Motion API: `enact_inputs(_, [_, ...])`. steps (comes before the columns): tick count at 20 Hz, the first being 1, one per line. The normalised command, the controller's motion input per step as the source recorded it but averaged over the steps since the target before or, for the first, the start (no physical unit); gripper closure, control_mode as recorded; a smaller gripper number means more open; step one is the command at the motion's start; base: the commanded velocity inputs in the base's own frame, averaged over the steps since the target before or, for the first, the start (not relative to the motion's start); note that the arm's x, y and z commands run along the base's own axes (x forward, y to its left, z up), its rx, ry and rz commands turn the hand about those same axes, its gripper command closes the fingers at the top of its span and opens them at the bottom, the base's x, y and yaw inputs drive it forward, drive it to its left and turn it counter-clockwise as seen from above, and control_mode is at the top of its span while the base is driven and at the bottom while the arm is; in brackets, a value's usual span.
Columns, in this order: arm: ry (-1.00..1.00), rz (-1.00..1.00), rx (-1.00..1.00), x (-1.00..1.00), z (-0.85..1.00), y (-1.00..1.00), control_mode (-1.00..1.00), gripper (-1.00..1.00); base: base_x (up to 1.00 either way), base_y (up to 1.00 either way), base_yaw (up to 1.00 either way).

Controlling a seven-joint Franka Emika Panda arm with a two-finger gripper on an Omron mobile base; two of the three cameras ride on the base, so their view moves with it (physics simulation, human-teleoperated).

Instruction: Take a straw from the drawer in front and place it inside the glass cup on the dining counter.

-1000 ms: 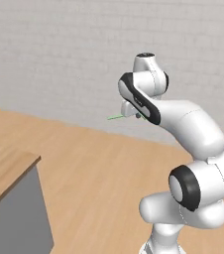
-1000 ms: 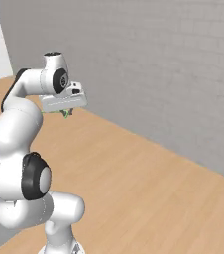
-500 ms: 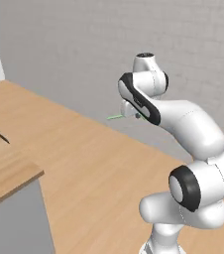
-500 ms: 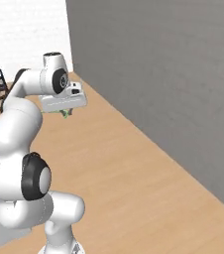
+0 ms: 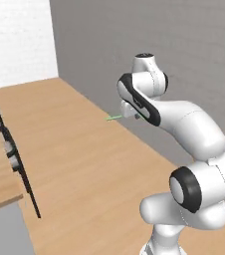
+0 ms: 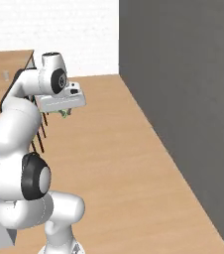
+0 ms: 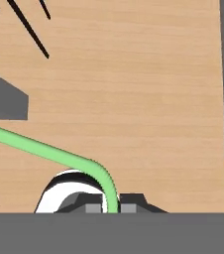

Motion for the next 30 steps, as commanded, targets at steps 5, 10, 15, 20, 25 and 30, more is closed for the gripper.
enact_inputs(5, [0.00,0.00,0.00,0.00,0.00,0.00,1.00,1.00,1.00,-0.63,0.50])
enact_inputs(10, [0.00,0.00,0.00,0.00,0.00,0.00,1.00,1.00,1.00,-0.67,0.49])
enact_inputs(15, [0.00,0.00,0.00,0.00,0.00,0.00,1.00,1.00,1.00,-0.67,0.48])
enact_inputs(20, [0.00,0.00,0.00,0.00,0.00,0.00,1.00,1.00,1.00,-0.66,0.50])
enact_inputs(25, [0.00,0.00,0.00,0.00,0.00,0.00,1.00,1.00,1.00,-0.59,0.54])
enact_inputs(30, [0.00,0.00,0.00,0.00,0.00,0.00,1.00,1.00,1.00,-0.50,0.58])
